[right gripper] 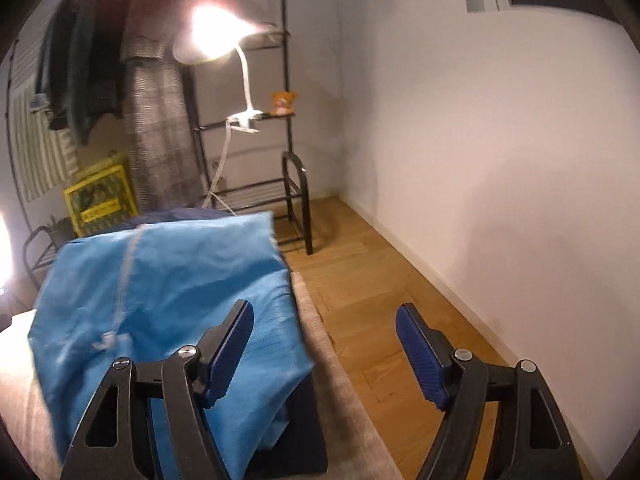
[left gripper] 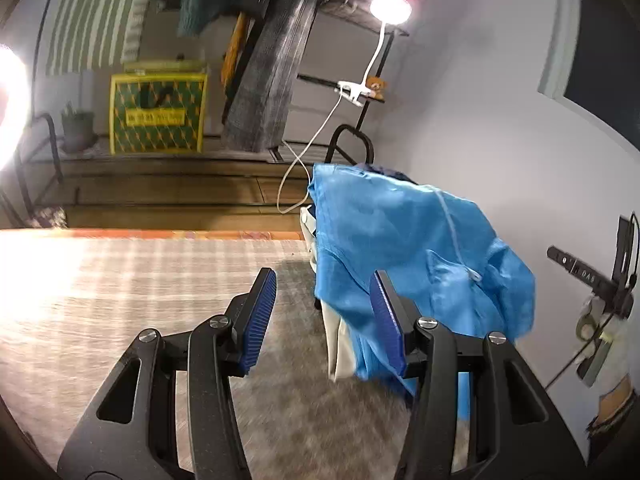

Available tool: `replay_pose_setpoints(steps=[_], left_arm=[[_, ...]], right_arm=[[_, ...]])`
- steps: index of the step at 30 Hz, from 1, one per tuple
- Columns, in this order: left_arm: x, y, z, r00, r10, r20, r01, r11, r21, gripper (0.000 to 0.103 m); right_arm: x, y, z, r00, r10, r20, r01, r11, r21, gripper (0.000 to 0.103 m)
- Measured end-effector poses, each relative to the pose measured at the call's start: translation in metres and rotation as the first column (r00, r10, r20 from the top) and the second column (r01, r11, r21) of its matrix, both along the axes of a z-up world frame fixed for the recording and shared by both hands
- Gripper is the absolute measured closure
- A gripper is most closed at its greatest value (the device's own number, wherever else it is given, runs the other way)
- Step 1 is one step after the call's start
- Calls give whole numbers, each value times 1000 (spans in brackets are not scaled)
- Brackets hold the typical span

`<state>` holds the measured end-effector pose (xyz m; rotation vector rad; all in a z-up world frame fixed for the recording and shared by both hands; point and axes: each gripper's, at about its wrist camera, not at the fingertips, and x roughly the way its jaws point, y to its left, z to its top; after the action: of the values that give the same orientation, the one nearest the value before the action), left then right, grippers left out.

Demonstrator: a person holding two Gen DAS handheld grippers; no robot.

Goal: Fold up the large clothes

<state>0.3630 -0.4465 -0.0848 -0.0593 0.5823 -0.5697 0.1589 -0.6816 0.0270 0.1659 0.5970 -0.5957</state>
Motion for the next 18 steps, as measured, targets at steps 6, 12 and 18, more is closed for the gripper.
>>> replay_pose_setpoints(steps=[6,12,18], left_arm=[[-73,32,34,996,-4,91,5,1000,-10,47],[-141,54,55,986,-10,168,11,1000,-5,41],[-204,65,63,973,-42,228,39,999,19,37]], right_arm=[[-35,66,42,995,86,54,-84,996,-38,26],[-78,118,74,984,133,117,-125,990,-70,23],[-119,161,87,968,182,172,-171,982,-76,22]])
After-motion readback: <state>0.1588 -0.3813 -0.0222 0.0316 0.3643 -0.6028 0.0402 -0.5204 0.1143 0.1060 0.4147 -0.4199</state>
